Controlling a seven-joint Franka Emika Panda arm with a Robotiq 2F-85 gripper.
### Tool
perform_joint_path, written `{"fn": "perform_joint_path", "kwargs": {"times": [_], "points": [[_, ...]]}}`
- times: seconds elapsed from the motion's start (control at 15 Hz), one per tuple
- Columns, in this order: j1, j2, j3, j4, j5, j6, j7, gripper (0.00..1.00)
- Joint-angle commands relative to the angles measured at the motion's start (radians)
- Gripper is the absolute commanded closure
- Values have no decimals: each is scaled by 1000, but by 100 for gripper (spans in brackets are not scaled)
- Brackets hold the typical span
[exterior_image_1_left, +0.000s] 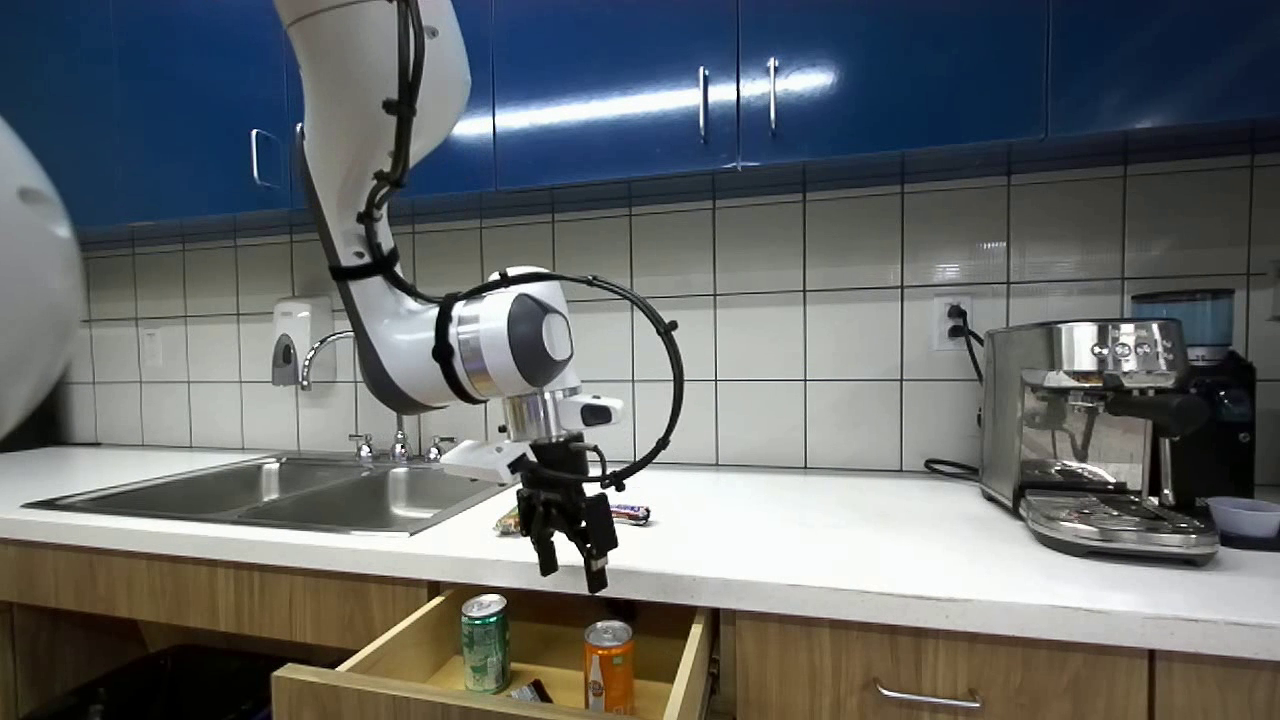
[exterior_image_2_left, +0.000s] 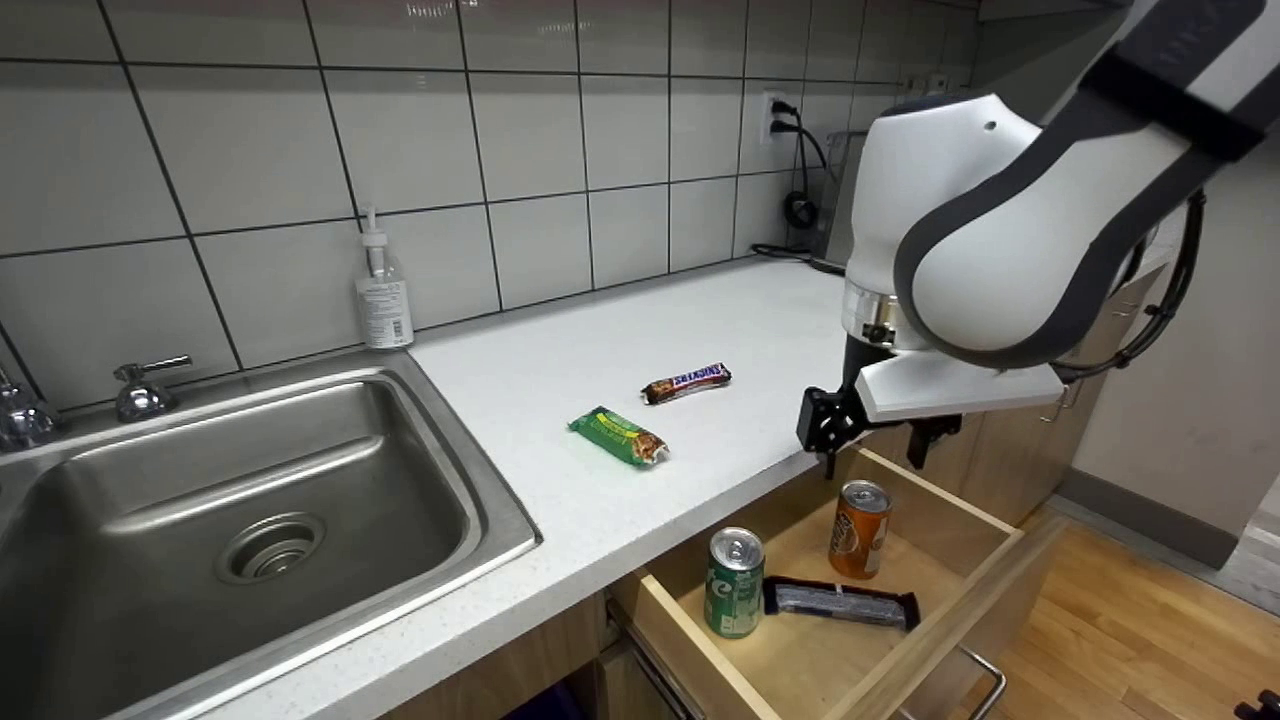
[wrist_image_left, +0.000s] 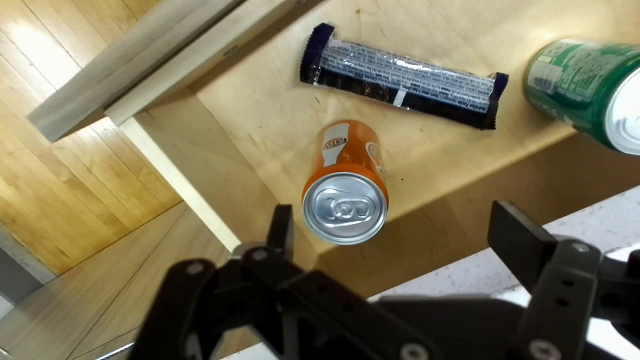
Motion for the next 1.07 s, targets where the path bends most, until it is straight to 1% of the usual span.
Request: {"fn": "perform_joint_path", "kwargs": {"times": [0.0,0.33,0.73,1.0], "points": [[-61,-112,66,-35,2,-112,-66,0],[-106,-185,122,-46,-4,-206,-118,0],[-138,-242,171,-70,7,-265,-180,0],[-150,-255,188,-80,-7,-267,-151,0]]}}
